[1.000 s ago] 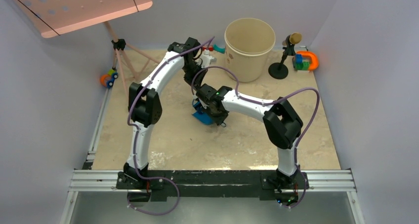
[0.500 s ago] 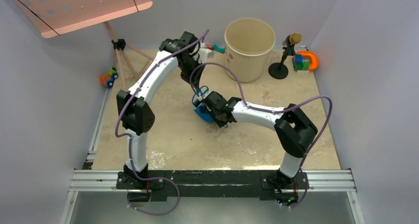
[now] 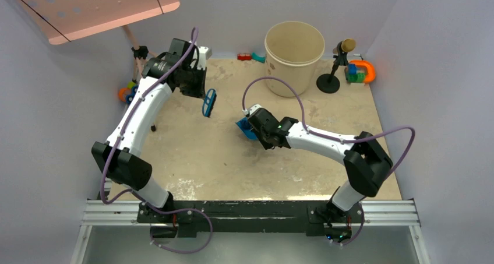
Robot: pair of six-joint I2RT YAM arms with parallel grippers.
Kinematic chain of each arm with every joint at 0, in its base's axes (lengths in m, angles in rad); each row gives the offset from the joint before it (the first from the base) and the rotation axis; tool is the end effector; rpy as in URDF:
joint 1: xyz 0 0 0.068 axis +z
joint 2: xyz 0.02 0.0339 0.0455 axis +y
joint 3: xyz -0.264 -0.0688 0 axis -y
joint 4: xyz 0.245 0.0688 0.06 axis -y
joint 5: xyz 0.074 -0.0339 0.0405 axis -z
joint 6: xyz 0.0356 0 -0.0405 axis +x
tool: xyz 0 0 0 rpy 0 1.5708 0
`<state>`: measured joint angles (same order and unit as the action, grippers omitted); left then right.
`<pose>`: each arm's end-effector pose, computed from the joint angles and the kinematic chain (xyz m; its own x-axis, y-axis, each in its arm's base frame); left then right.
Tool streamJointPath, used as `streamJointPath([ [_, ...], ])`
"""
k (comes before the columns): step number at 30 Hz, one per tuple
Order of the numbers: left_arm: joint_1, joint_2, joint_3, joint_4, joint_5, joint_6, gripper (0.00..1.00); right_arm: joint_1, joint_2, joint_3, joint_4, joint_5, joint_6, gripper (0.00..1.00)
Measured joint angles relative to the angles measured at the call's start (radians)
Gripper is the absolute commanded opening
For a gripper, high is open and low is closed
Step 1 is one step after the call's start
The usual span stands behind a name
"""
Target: Sweep away the paper scraps from the table
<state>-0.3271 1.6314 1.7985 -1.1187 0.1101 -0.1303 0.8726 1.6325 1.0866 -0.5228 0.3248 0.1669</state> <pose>0.3123 -0.1101 0.3879 -0.8140 0.1398 -0.5638 0.2763 0.9469 -0.1641 0.2200 0.2445 0.2066 -0.6599 -0.5414 -0.5210 -0.5249 0.8283 -0.1959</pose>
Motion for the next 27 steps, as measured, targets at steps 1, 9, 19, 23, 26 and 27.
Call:
streamJointPath([
  [1,0.0,-0.025,-0.027,0.005,-0.018,-0.011,0.0,0.0,-0.019,0.002,-0.005,0.0,0.002,0.0],
  [9,-0.003,-0.205,-0.309,0.074,-0.102,-0.069,0.0,0.0,-0.074,0.121,-0.092,0.0,0.003,0.0],
  [19,-0.003,-0.401,-0.559,0.187,-0.14,-0.094,0.0,-0.02,-0.048,0.451,-0.244,0.022,-0.027,0.0],
  [23,-0.003,-0.439,-0.611,0.218,-0.137,-0.095,0.0,-0.067,0.004,0.599,-0.291,0.013,-0.04,0.0],
  [26,-0.003,-0.464,-0.637,0.24,-0.132,-0.095,0.0,-0.123,0.051,0.711,-0.327,-0.016,-0.045,0.0],
  [27,-0.003,-0.47,-0.645,0.248,-0.132,-0.094,0.0,-0.145,0.067,0.752,-0.339,-0.03,-0.046,0.0],
])
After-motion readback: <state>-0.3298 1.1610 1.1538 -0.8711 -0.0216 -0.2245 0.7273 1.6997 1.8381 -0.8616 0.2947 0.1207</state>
